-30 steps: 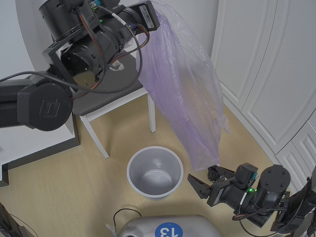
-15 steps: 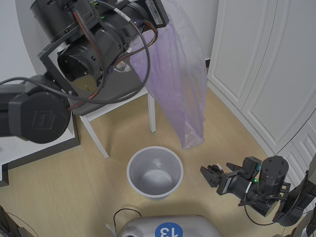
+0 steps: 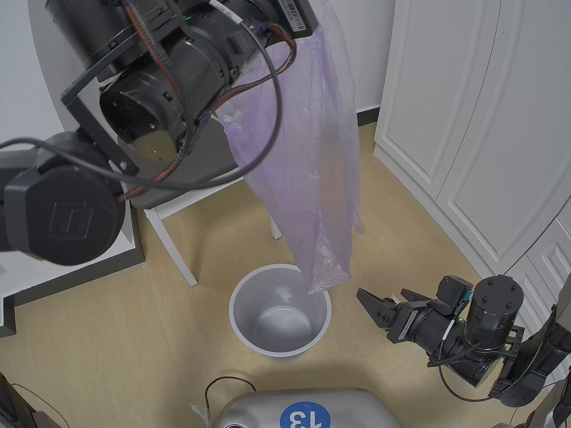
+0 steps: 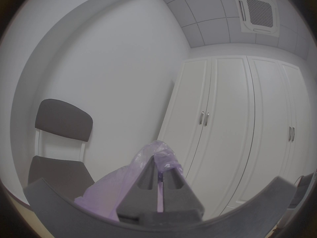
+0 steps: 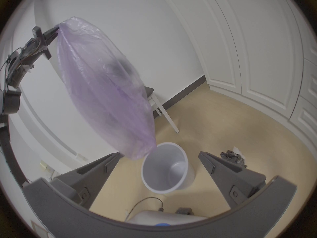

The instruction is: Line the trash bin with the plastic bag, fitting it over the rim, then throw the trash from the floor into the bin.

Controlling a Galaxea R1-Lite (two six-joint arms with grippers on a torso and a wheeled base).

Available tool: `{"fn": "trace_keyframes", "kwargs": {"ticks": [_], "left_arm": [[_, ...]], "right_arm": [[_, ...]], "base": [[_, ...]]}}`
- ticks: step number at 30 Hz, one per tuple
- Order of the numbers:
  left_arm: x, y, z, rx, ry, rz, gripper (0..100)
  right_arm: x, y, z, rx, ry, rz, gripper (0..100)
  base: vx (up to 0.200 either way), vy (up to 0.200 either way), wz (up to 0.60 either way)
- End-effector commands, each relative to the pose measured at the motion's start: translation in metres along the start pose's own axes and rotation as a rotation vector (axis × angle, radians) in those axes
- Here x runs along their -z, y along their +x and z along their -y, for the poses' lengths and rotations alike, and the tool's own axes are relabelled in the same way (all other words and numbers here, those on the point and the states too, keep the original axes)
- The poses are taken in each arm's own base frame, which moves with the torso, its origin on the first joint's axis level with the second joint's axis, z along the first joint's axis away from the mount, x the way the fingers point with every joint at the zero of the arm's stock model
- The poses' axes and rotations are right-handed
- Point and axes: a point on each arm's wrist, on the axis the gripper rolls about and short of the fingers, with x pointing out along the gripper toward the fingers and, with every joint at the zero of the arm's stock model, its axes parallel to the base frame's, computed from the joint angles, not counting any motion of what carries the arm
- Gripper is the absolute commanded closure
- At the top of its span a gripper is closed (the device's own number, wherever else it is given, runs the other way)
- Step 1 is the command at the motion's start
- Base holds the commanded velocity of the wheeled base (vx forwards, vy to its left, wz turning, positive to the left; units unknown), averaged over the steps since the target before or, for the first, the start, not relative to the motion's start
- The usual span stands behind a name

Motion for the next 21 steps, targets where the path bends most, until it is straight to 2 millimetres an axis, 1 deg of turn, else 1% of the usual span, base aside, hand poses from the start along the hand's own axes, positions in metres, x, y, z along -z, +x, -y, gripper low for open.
{"fn": "trace_keyframes", "kwargs": {"ticks": [1,4,12,16,21], "left_arm": [[0.0,-0.004,0.014,0.04,0.004,0.015,100],[-0.002,-0.007,0.019,0.05,0.008,0.04,100],[0.001,-0.008,0.019,0.05,0.023,0.038,100],[-0.002,-0.013,0.022,0.061,0.014,0.044,100],[-0.003,-0.017,0.027,0.074,-0.001,0.07,100]], "right_arm": [[0.018,0.018,0.005,0.017,0.008,-0.02,0],[0.022,0.021,0.007,0.011,0.011,-0.012,0],[0.029,0.025,0.007,0.012,0.007,-0.028,0],[0.022,0.03,0.008,0.013,0.036,0.015,0],[0.013,0.03,0.01,0.02,0.051,0.048,0]], "base": [[0.0,0.0,0.0],[0.0,0.0,0.0],[0.0,0.0,0.0],[0.0,0.0,0.0],[0.0,0.0,0.0]]}}
